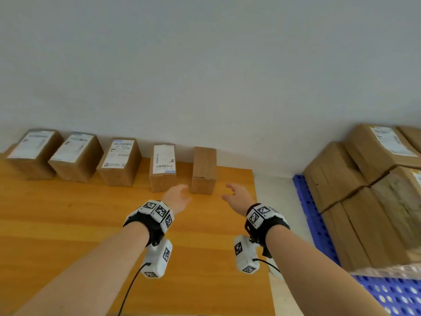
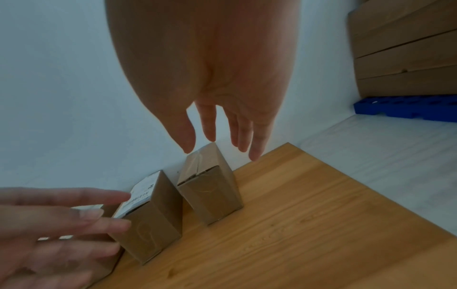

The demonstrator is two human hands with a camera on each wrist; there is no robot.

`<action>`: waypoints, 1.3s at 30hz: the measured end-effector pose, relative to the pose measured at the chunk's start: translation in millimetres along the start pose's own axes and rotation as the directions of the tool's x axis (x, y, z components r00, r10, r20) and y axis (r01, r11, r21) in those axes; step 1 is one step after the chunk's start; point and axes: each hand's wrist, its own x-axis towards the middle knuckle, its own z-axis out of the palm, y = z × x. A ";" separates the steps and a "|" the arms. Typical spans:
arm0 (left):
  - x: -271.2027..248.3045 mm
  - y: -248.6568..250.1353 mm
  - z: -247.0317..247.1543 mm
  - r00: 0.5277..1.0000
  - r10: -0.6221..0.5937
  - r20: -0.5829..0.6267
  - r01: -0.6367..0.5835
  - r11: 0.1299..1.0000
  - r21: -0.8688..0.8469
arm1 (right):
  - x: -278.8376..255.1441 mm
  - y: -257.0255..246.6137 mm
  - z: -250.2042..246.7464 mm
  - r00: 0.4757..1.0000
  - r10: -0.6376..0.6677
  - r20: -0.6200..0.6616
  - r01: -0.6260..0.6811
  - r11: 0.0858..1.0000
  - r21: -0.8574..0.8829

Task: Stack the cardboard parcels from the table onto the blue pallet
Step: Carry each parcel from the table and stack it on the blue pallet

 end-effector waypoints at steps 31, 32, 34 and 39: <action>138.5 -2.8 16.8 0.997 -0.017 0.074 0.057 0.815 -0.577 | 147.0 -0.5 25.3 0.993 0.074 0.092 -0.114 0.795 0.596; 139.2 -3.0 17.1 0.997 -0.022 0.078 0.063 0.806 -0.588 | 147.7 0.3 26.1 0.993 0.073 0.094 -0.116 0.782 0.613; 139.8 -3.4 18.0 0.996 -0.025 0.081 0.069 0.794 -0.604 | 148.0 2.2 27.1 0.992 0.074 0.099 -0.121 0.758 0.640; 131.9 -3.8 20.9 0.997 -0.028 0.069 0.066 0.768 -0.637 | 141.9 5.5 28.8 0.993 0.058 0.108 -0.115 0.734 0.669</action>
